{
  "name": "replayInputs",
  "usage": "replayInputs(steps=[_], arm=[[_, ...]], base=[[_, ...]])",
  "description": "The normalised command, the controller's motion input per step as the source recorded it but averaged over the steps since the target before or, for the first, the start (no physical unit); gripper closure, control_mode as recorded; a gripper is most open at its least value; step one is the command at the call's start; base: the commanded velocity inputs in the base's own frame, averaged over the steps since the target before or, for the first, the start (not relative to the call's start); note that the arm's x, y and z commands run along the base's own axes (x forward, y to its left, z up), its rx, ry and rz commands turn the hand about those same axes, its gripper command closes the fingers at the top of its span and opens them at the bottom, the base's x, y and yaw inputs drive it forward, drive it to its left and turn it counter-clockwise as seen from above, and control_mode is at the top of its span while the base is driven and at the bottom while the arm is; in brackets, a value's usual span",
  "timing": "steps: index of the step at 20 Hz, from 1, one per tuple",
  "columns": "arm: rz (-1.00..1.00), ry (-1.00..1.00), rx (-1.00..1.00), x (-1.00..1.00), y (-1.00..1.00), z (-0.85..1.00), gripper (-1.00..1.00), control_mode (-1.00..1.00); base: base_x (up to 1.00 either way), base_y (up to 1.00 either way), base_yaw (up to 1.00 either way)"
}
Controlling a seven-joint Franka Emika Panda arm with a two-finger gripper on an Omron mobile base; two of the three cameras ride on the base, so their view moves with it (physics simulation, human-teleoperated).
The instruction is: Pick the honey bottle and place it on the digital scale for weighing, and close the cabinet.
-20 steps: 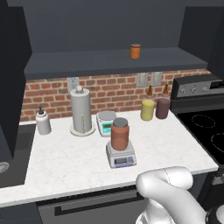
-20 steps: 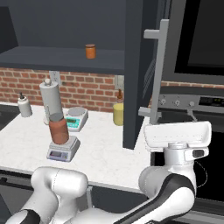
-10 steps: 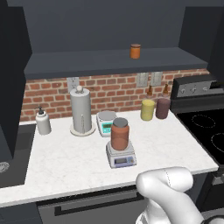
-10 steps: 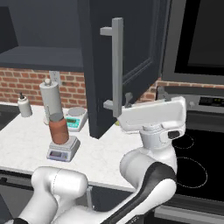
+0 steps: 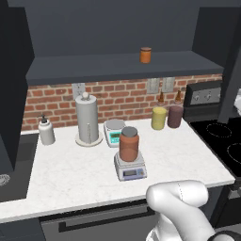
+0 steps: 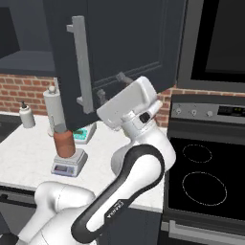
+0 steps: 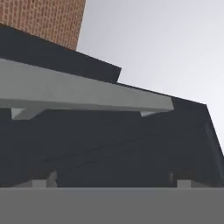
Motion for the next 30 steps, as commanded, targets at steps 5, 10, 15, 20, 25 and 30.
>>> replayInputs(steps=[5,10,15,20,25,30], arm=[[-0.37,0.17,-0.28,0.91,1.0,-0.04,-1.0,-1.0],[-0.41,0.14,-0.26,1.0,1.0,-0.02,-1.0,-1.0],[-0.45,0.08,-0.31,1.0,0.91,-0.14,-1.0,-1.0],[-0.29,0.08,-0.19,1.0,0.28,-0.08,-1.0,-1.0],[-0.08,0.09,-0.05,0.94,-0.01,0.0,-1.0,-1.0],[0.0,0.01,0.0,0.74,-0.02,-0.03,-1.0,-1.0]], base=[[0.0,0.0,0.0],[0.0,0.0,0.0],[0.0,0.0,0.0],[0.0,0.0,0.0],[0.0,0.0,0.0],[0.0,0.0,0.0]])
